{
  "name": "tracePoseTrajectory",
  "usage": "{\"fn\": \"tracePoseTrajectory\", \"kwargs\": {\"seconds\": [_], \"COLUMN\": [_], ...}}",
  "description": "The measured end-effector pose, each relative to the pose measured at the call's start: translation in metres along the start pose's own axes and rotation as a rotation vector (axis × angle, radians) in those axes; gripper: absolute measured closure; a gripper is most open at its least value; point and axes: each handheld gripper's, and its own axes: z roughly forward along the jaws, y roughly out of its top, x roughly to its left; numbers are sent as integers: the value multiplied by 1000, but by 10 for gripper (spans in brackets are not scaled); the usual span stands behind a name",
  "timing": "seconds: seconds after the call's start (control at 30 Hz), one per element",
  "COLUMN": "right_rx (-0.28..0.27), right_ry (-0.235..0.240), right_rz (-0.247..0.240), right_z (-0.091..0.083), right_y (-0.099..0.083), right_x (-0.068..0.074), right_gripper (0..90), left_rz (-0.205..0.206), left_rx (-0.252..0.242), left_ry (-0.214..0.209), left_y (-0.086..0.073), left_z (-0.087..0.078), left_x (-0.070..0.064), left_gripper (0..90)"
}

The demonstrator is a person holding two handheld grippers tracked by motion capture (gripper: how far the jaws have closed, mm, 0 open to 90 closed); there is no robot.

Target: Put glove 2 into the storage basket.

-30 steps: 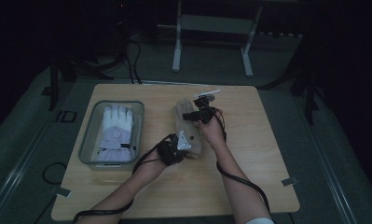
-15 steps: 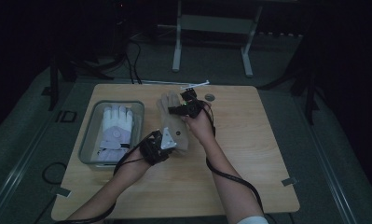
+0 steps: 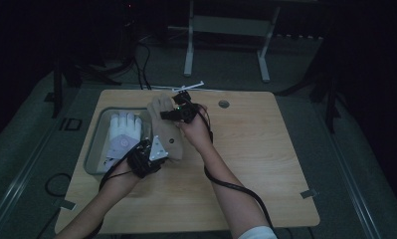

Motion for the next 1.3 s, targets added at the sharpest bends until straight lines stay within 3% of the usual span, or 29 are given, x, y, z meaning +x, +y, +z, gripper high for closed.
{"fn": "tracePoseTrajectory", "kwargs": {"seconds": [0.37,0.7,0.93,1.17,1.2,1.3], "right_rx": [15,43,69,101,118,134], "right_ry": [42,80,95,83,59,48], "right_rz": [-48,-71,-102,-121,-136,-141], "right_z": [27,65,92,113,119,126], "right_y": [15,23,28,27,23,19], "right_x": [31,56,72,75,74,71], "right_gripper": [668,668,668,666,665,662], "left_rz": [-58,-102,-133,-164,-171,-174], "left_rx": [14,59,86,116,122,126], "left_ry": [34,67,77,52,45,45], "left_y": [-31,-65,-83,-90,-91,-93], "left_z": [-16,-35,-39,-30,-27,-24], "left_x": [14,33,42,49,49,49], "left_gripper": [797,797,796,796,795,795]}}
